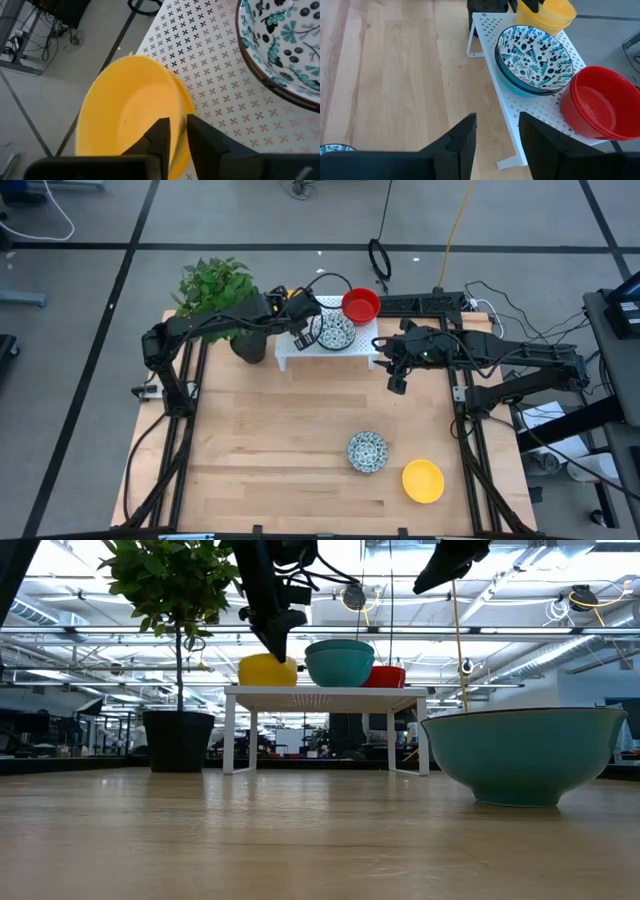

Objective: Pick & Place Mini bowls
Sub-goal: Stack the yellow bowl on the yellow bowl on the shelf, then stack the blue patterned bowl on the blue patterned bowl on the shelf

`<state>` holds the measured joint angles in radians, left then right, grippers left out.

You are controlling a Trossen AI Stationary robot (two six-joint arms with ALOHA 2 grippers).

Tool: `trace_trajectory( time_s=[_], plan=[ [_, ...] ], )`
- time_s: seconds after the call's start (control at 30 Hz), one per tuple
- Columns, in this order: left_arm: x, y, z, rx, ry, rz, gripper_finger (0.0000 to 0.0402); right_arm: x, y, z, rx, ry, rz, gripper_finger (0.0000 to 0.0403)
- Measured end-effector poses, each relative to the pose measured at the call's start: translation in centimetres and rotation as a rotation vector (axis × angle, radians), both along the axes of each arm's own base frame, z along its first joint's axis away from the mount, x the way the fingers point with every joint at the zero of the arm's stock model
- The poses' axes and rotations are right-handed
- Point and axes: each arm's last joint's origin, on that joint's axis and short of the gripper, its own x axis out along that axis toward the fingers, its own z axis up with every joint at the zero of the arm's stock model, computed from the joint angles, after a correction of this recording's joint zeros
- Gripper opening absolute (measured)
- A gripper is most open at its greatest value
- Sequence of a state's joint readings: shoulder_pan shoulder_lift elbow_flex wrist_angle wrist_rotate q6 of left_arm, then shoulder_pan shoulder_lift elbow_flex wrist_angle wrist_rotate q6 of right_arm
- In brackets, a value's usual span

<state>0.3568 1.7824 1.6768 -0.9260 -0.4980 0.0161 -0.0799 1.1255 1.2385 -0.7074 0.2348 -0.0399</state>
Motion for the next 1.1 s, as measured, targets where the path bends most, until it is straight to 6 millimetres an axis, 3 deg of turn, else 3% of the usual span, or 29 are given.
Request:
trace_trajectory(
  time_s=[0.3,0.5,0.67,0.9,1.1],
  plan=[
    [-0.1,-0.5,0.5,0.056,-0.009,0.044,0.0139,0.0,0.0,0.0,0.001,0.000,0.000,0.0134],
    [-0.5,-2.6,2.4,0.064,-0.101,0.031,0.0169,0.0,0.1,0.0,0.008,0.000,0.017,0.0134],
    [-0.2,-5.9,3.4,0.004,-0.198,-0.019,0.0173,-0.1,0.5,-0.3,0.089,0.023,0.123,0.0134],
    [0.8,-11.7,3.2,-0.204,-0.266,-0.191,0.0173,-1.4,1.3,-1.6,0.280,0.208,0.279,0.0134],
    [1.1,-15.8,2.9,-0.271,-0.269,-0.275,0.0173,-2.0,2.0,-4.2,0.312,0.319,0.308,0.0134]
  ],
)
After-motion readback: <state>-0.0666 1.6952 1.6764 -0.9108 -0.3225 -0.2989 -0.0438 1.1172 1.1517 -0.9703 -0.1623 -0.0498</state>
